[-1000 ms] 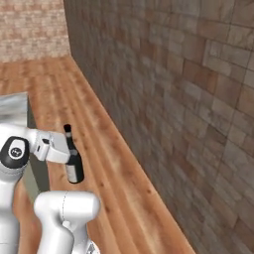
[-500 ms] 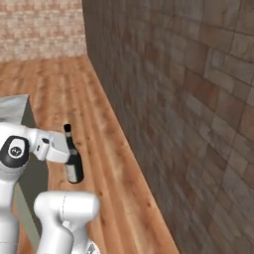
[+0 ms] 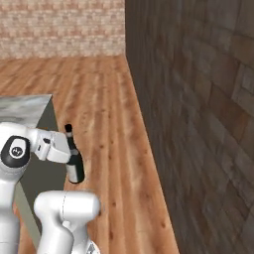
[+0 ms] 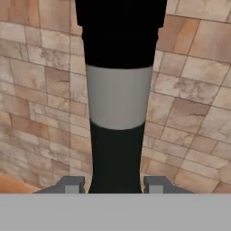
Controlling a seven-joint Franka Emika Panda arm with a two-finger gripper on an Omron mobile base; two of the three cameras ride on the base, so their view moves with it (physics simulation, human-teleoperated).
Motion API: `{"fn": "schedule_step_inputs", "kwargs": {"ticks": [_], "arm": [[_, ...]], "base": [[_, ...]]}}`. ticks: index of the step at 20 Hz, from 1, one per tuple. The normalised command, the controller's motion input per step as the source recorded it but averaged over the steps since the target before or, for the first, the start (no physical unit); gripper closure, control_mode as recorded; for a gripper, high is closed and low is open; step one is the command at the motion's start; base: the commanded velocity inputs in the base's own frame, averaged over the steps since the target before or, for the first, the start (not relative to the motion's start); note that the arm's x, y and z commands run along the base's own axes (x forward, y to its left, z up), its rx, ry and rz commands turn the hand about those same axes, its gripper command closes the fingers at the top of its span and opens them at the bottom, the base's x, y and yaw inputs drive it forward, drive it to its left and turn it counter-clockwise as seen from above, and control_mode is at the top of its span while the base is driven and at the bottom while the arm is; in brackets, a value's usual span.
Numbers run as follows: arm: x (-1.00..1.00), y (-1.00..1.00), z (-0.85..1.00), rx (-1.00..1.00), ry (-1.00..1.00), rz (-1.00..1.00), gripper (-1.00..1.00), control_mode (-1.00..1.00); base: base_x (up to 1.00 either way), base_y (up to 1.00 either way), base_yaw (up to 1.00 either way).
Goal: There is a wine glass and glass cup on the dining counter. Place the wine bottle next to the wine glass and the juice bottle next to the glass cup.
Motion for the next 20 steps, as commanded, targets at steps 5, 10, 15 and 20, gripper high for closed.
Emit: {"fn": "schedule_step_inputs", "kwargs": {"ticks": [5, 10, 15, 20], "arm": [[0.00, 0.00, 0.00, 0.00, 0.00, 0.00, 1.00, 1.00], [0.00, 0.00, 0.00, 0.00, 0.00, 0.00, 1.00, 1.00], [0.00, 0.00, 0.00, 0.00, 0.00, 0.00, 1.00, 1.00], [0.00, 0.00, 0.00, 0.00, 0.00, 0.00, 1.00, 1.00]], "base": [[0.61, -0.18, 0.36], [0.69, -0.21, 0.26], [0.71, -0.22, 0.25], [0.71, -0.22, 0.24]]}}
